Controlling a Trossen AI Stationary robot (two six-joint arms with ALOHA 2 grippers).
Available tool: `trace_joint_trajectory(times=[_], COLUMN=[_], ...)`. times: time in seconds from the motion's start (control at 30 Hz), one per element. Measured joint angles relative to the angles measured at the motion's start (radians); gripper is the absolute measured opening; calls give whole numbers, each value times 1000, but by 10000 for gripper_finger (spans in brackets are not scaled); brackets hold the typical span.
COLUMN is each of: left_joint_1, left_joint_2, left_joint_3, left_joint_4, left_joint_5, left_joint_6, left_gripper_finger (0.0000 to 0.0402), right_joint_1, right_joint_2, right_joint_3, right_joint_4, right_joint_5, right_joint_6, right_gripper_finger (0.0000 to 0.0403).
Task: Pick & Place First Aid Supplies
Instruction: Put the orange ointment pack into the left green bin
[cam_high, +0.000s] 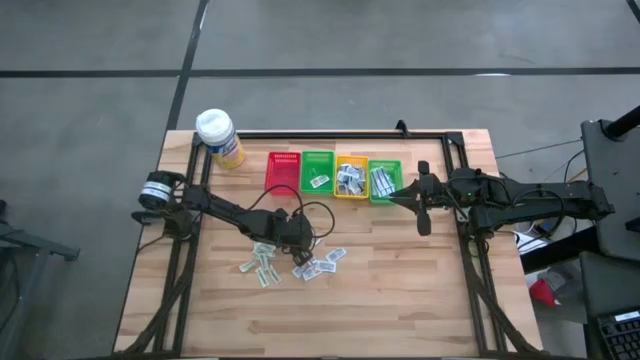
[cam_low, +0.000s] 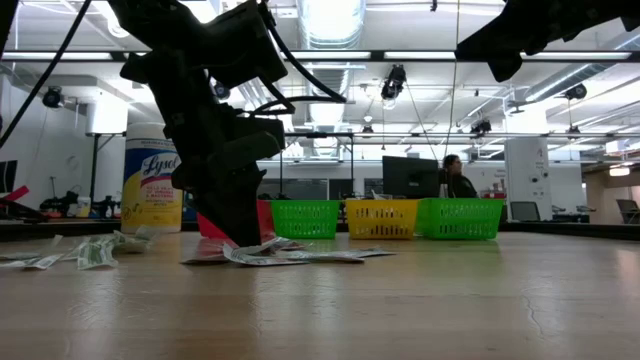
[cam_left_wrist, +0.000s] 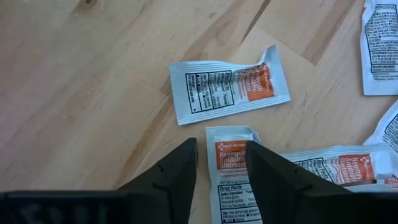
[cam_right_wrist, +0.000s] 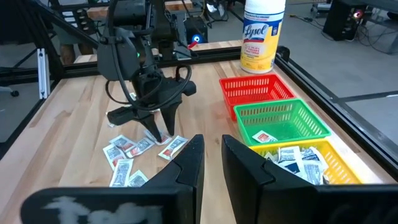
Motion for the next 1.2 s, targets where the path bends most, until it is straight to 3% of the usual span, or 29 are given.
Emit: trace_joint_trajectory(times=[0.2,0.53,1.2], left_joint_1=[1,2,-2], left_joint_2=[37,46,0], left_joint_3=[-2,-2,1], left_joint_4=[2,29,-38], left_joint_5=[9,10,-11], left_joint_6=[-5,-7,34], left_gripper_finger=[118,7,2], right_joint_1=[0,0,0], right_joint_2=[0,0,0], right_joint_3=[0,0,0], right_joint_4=[0,0,-2], right_joint_5=[0,0,1], right_joint_6=[0,0,-10], right_gripper_finger=[52,52,52])
